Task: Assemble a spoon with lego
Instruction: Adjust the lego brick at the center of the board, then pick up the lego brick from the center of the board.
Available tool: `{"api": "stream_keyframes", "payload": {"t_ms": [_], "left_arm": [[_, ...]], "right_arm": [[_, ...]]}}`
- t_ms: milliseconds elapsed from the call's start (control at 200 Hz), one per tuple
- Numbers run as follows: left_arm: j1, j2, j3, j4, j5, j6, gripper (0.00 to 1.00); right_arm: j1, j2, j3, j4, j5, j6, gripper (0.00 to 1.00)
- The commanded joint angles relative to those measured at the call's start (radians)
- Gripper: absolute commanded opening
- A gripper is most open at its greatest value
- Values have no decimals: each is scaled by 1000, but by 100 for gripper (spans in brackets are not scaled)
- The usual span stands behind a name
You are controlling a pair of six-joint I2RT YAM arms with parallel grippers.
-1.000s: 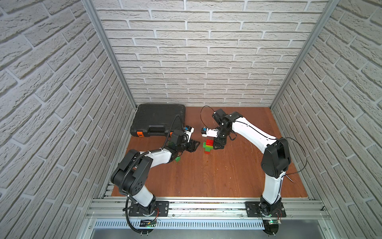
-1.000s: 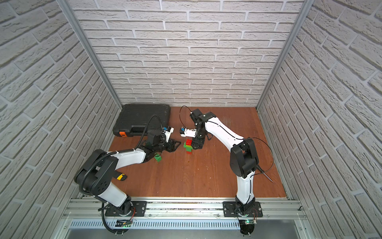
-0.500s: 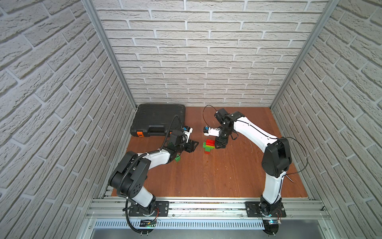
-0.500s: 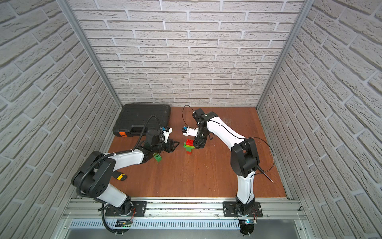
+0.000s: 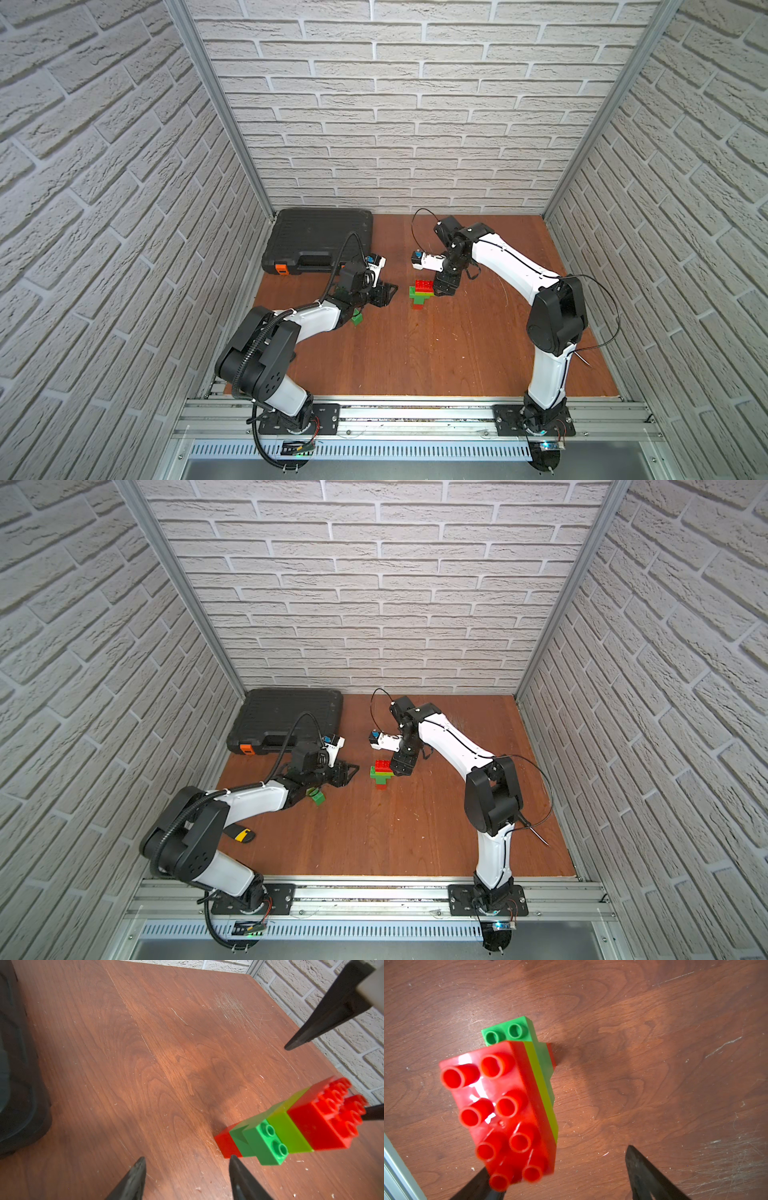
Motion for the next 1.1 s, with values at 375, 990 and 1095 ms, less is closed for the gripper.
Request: {"api": "stream_keyframes", "payload": {"t_ms": [375, 990, 1095], "left_arm": [[17, -229, 2, -396, -74, 138, 67], [107, -135, 53, -654, -82, -4, 78], [80, -118, 57, -673, -127, -17, 78]], "right_arm": [[-9, -192, -156, 76, -40, 26, 86], [-33, -460, -335, 161, -110, 115, 87], [-35, -453, -322, 158, -113, 112, 87]]}}
